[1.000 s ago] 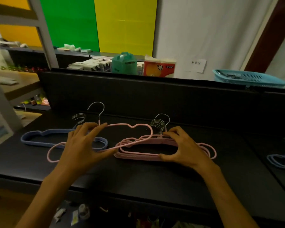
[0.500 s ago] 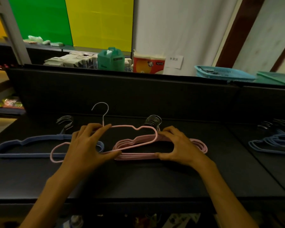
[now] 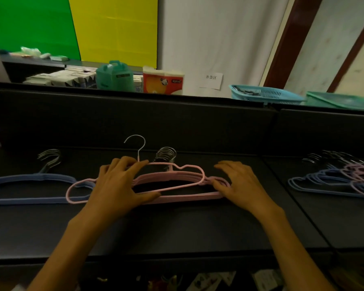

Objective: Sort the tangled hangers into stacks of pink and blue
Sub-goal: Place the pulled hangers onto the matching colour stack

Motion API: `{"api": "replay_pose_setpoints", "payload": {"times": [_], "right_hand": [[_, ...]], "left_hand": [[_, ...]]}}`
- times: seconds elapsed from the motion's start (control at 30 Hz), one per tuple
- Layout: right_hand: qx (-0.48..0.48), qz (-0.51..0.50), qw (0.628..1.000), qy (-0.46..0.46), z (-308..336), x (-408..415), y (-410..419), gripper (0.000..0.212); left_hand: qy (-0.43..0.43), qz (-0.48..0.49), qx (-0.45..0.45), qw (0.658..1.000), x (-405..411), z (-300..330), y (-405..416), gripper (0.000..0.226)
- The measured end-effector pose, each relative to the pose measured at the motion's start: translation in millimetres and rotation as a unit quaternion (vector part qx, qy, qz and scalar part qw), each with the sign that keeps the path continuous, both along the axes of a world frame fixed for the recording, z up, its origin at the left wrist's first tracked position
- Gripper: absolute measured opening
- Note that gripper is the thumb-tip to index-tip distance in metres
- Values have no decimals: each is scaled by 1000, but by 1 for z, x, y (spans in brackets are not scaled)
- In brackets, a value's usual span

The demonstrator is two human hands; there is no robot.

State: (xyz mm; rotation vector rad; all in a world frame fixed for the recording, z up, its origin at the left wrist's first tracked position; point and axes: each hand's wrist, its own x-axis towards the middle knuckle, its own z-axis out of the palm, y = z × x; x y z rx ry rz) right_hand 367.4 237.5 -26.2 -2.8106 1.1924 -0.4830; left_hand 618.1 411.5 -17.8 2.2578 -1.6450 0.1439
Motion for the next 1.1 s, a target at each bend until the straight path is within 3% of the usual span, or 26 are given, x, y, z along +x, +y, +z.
{"api": "replay_pose_setpoints", "payload": {"times": [0.3, 0.8, 1.1], "right_hand": [[18, -17, 999, -30, -1, -41, -26, 55], [34, -20, 998, -48, -4, -42, -29, 52], [35, -39, 998, -46, -8, -47, -19, 54]], "left_hand": [[17, -10, 21, 1000, -47, -10, -32, 86], [22, -18, 66, 997, -48, -15, -46, 91], [-26, -54, 64, 996, -46, -2, -48, 84]]}}
